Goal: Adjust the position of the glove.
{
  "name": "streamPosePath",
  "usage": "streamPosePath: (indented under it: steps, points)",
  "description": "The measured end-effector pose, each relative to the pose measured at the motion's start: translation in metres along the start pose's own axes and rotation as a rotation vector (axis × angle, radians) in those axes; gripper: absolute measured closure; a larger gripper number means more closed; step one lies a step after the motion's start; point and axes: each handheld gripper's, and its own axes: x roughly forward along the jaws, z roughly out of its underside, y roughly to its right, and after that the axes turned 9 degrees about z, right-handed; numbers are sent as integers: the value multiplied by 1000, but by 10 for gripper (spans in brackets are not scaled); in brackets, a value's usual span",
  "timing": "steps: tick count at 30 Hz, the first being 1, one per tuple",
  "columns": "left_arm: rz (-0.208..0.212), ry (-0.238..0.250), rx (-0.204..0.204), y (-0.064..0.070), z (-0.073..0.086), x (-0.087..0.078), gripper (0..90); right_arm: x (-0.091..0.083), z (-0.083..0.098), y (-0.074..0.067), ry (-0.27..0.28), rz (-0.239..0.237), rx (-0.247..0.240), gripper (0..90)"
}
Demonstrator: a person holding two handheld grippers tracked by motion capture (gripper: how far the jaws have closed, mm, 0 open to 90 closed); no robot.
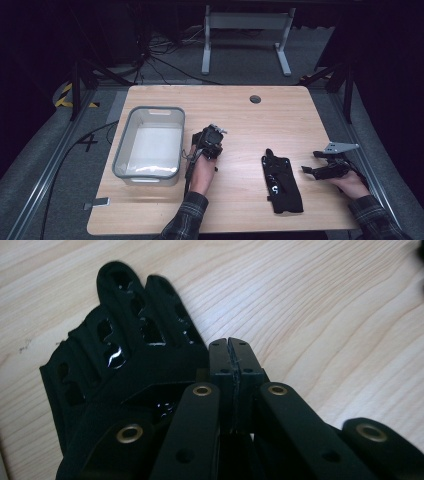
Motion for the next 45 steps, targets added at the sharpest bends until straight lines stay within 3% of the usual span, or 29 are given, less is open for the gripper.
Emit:
streamPosePath:
  steps: [5,11,16,27,31,38,45]
  points:
    - [-17,-37,-10,-3,3,8,897,0,0,0,0,0,0,155]
    - [10,-47,-24,-6,5,11,899,0,0,0,0,0,0,155]
    - [41,-42,-5,-1,5,13,899,0,0,0,0,0,0,154]
    - [151,-46,69,26,2,21,899,0,0,0,0,0,0,154]
    - [194,-53,105,44,2,23,899,0,0,0,0,0,0,155]
    - [231,-76,166,69,3,25,899,0,0,0,0,0,0,155]
    - [259,-85,187,81,7,23,899,0,0,0,0,0,0,154]
